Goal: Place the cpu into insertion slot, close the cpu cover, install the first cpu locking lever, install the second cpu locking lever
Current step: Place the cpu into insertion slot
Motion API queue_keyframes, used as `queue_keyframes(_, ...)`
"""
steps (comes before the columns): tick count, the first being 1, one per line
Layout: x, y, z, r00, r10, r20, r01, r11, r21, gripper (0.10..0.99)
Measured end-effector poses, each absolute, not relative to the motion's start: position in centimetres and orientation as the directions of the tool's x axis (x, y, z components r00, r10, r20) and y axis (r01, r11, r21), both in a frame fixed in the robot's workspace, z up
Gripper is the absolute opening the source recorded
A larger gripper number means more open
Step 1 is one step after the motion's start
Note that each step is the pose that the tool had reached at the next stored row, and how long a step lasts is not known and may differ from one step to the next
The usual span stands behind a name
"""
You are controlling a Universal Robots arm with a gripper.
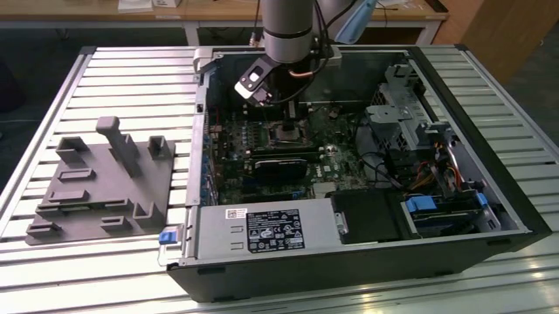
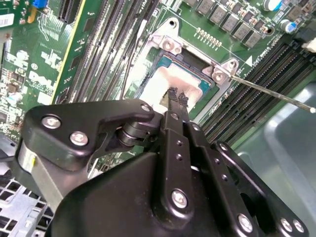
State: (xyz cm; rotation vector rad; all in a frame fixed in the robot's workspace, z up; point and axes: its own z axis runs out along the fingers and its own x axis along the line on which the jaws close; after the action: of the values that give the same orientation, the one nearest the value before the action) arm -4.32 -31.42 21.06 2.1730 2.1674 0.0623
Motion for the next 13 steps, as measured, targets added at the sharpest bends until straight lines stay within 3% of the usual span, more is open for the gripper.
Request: queue_keyframes(13, -4.3, -31.4, 24.9, 0.003, 1.000, -0.022, 0.997, -0.002, 0.080, 0.106)
